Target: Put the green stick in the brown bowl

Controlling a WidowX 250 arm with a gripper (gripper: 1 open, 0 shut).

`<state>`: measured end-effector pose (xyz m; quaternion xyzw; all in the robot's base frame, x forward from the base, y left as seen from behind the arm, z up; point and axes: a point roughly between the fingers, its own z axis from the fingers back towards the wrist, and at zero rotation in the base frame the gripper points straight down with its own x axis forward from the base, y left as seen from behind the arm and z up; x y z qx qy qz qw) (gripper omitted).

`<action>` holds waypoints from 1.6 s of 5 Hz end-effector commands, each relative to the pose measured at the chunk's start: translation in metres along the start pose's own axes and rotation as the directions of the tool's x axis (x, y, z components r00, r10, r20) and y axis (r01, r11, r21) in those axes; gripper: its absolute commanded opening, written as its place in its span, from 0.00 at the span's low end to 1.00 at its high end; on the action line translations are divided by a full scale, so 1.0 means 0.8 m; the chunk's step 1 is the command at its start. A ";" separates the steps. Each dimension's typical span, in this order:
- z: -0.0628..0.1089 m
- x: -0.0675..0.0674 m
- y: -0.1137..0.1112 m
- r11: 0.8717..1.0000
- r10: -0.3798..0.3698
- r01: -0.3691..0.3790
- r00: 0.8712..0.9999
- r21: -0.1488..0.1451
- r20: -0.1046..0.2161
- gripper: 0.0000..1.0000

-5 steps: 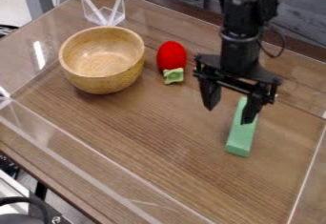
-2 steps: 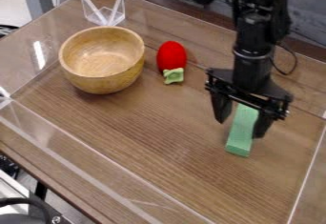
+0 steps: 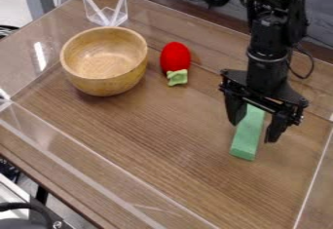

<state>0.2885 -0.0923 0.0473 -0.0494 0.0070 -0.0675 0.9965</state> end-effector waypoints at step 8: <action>-0.026 0.000 -0.011 0.989 0.150 -0.149 0.985 -0.014 0.089 0.00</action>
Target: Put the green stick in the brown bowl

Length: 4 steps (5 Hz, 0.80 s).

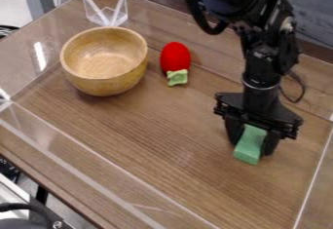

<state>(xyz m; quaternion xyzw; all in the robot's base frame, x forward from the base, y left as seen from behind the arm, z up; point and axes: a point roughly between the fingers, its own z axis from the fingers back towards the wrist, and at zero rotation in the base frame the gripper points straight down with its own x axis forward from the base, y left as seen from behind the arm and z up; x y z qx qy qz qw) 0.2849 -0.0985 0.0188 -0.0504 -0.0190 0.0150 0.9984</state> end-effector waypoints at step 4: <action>0.085 0.006 0.035 0.999 -0.035 0.037 0.996 -0.024 0.077 0.00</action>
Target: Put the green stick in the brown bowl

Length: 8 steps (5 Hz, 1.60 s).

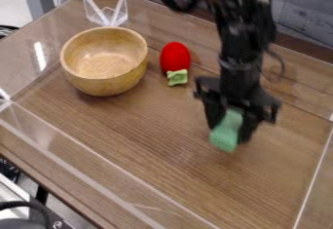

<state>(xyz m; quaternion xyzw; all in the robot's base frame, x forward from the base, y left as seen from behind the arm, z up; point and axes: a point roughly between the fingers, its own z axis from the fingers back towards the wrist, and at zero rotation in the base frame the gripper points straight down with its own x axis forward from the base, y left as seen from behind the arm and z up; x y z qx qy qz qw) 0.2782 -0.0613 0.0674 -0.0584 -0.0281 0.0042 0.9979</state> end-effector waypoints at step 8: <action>0.059 -0.008 0.220 0.992 -0.107 0.100 0.989 0.073 0.098 0.00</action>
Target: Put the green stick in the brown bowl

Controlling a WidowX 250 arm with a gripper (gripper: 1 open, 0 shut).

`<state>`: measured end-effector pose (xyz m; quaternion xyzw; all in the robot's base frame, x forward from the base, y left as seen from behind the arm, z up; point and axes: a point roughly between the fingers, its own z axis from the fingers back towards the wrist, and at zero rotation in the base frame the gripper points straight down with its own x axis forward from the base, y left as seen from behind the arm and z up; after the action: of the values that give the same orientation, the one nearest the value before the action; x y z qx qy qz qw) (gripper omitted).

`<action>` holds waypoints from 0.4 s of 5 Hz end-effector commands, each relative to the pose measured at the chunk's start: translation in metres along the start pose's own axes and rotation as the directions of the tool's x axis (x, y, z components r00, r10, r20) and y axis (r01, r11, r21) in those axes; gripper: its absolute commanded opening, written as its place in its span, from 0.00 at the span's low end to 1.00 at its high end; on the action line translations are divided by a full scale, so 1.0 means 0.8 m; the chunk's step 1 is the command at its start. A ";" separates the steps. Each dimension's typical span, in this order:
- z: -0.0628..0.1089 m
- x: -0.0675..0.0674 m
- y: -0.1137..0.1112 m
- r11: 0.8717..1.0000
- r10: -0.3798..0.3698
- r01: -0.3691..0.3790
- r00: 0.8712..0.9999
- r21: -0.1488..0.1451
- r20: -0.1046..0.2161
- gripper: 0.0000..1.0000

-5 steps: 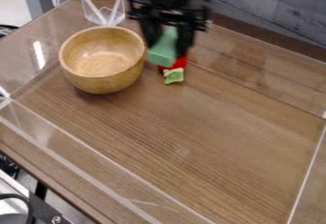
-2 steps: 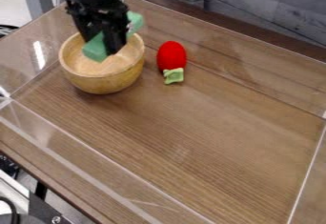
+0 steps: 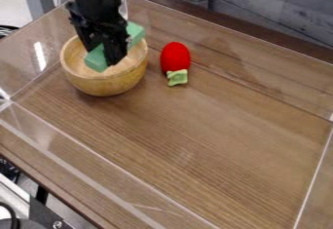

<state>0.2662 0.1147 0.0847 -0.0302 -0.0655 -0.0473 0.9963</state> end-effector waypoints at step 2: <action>-0.007 0.011 -0.004 0.998 0.056 -0.057 0.998 0.028 0.035 0.00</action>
<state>0.2721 0.1096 0.0727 -0.0256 -0.0684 -0.0155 0.9972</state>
